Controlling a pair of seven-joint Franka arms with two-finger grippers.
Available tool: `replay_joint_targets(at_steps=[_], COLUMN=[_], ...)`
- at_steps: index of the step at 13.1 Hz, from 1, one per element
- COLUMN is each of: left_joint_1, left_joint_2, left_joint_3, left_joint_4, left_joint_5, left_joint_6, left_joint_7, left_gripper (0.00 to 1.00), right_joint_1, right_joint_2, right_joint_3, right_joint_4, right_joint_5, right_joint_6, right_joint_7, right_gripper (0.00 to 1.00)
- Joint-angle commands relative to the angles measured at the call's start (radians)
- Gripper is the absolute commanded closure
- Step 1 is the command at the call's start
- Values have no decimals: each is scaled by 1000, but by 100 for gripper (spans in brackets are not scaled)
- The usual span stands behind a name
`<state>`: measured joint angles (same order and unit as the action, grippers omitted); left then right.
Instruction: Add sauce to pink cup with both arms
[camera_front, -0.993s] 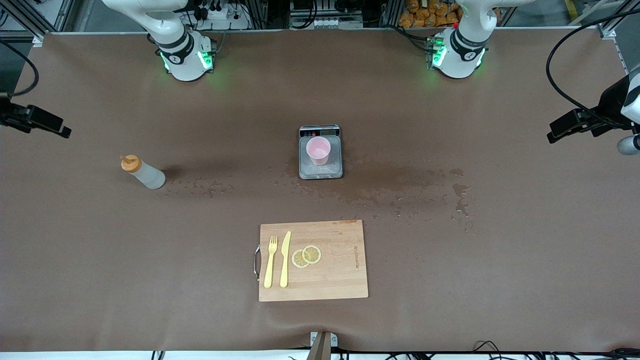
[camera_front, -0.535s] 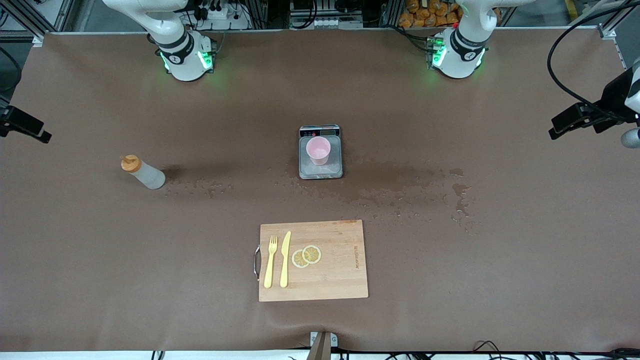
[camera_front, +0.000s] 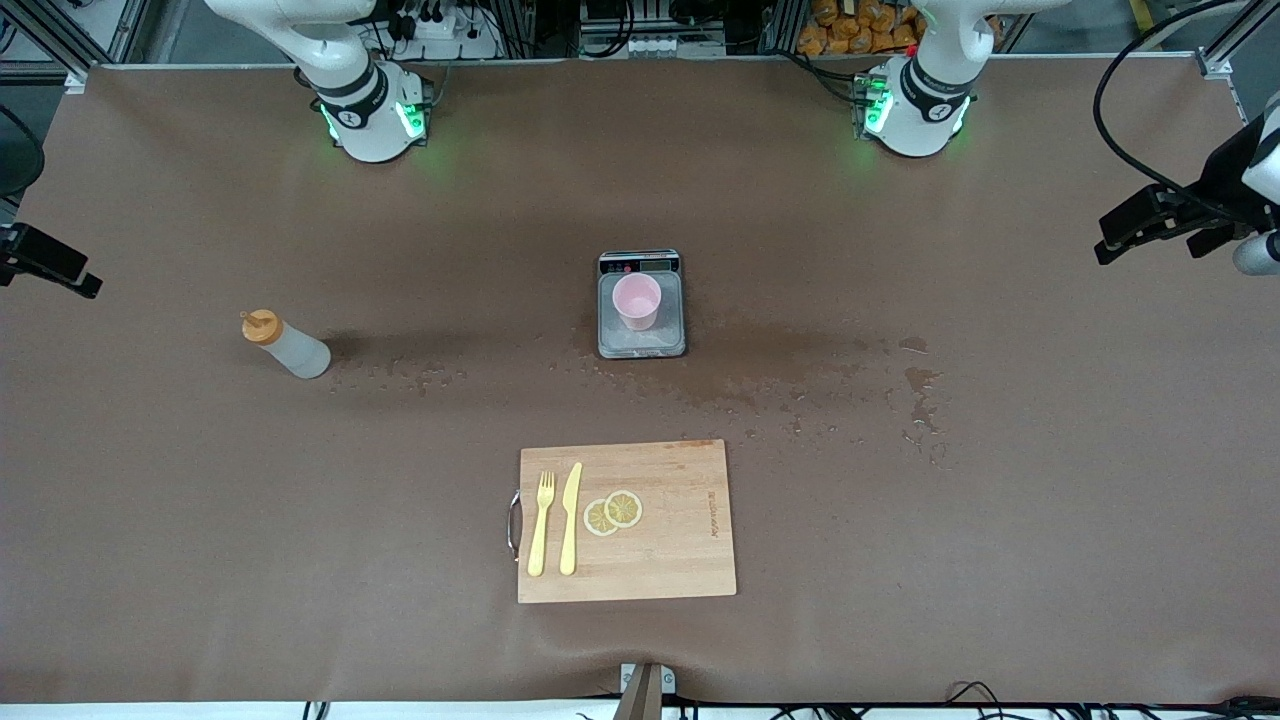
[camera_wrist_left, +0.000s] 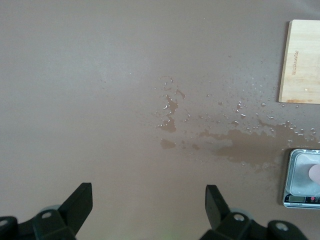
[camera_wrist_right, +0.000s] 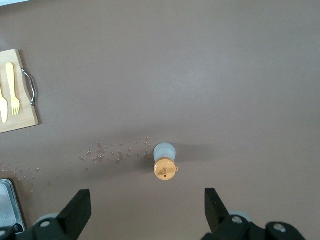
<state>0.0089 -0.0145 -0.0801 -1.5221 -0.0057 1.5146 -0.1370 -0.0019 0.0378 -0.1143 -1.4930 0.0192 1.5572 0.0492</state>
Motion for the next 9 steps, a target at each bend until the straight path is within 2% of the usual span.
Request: replay_joint_targets(at_steps=[1,9], left_joint_1=[8,10], left_joint_2=[-21,-13], left_joint_3=[5,10], left_joint_4=[19,28], left_joint_5=[0,-2], left_joint_6=[-24,-40], left_joint_7=[26,20], left_gripper=[0,0], right_joint_1=[5,3], right_joint_2=[11,13], right_joint_3=[2,1], right_joint_4=[28,27], right_joint_5=[-8,-5], right_joint_6=[-9,-9], right_joint_7=[-3,-11], right_gripper=[0,0])
